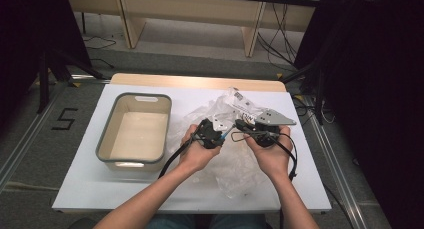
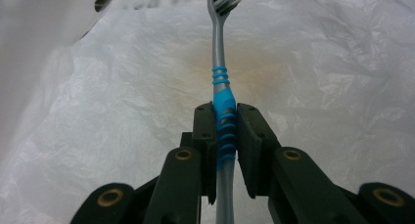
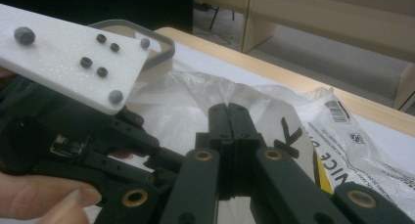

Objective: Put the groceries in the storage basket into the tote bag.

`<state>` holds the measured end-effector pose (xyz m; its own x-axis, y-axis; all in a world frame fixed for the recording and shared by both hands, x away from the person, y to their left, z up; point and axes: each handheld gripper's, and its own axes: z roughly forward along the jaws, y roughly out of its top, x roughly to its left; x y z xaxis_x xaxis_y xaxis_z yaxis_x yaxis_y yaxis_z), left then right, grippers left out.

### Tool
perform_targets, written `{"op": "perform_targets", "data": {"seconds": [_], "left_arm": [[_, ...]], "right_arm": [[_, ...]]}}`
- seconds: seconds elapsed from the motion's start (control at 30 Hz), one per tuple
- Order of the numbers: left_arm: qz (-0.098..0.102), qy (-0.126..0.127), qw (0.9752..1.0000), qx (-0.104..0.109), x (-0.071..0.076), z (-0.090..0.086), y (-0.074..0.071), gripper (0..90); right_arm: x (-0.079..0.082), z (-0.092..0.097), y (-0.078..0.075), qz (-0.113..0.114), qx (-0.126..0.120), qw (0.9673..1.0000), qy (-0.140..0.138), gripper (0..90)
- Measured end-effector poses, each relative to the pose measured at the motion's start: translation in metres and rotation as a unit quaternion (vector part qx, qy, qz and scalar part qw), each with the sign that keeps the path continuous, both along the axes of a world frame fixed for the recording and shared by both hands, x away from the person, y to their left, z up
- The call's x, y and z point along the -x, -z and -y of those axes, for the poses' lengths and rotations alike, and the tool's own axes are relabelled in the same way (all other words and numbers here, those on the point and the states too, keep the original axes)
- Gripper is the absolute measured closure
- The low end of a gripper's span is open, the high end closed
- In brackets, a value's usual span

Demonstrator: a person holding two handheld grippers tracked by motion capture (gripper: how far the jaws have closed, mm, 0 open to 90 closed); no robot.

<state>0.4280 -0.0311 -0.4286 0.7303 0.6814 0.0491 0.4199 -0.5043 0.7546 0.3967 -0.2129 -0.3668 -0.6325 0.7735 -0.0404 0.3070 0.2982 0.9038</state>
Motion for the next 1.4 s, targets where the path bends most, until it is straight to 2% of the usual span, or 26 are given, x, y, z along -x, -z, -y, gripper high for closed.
{"op": "perform_targets", "data": {"seconds": [0.23, 0.43, 0.7, 0.8, 0.9, 1.07, 1.17, 1.3, 1.4], "left_arm": [[0.018, 0.008, 0.9998, 0.003, -0.004, 0.006, 0.006, 77.9], [0.021, 0.011, 0.9997, 0.007, 0.003, -0.003, 0.003, 68.9], [0.031, 0.025, 0.9988, 0.028, 0.035, -0.032, -0.018, 62.0], [0.038, 0.020, 0.9985, 0.035, 0.049, -0.047, -0.027, 64.2], [0.042, 0.010, 0.9981, 0.045, 0.056, -0.060, -0.031, 64.9], [0.045, -0.019, 0.9975, 0.050, 0.052, -0.075, -0.031, 66.5], [0.051, -0.042, 0.9963, 0.054, 0.047, -0.078, -0.031, 67.2], [0.050, -0.060, 0.9961, 0.041, 0.039, -0.075, -0.027, 68.6], [0.041, -0.061, 0.9972, 0.015, 0.031, -0.068, -0.018, 70.1]], "right_arm": [[-0.001, 0.001, 0.001, -0.001, -0.001, 1.0000, 0.001, 90.0], [0.001, 0.003, 0.006, -0.008, 0.004, 1.0000, 0.002, 90.0], [0.005, 0.004, 0.015, -0.029, 0.020, 0.9994, -0.005, 90.0], [0.009, 0.006, 0.021, -0.042, 0.025, 0.9988, -0.008, 90.0], [0.013, 0.008, 0.029, -0.059, 0.038, 0.9974, -0.015, 90.0], [0.017, 0.011, 0.047, -0.098, 0.061, 0.9928, -0.033, 90.0], [0.017, 0.010, 0.056, -0.124, 0.076, 0.9883, -0.048, 90.0], [0.017, 0.007, 0.070, -0.153, 0.097, 0.9814, -0.065, 90.0], [0.018, 0.005, 0.077, -0.168, 0.107, 0.9770, -0.076, 90.0]]}}
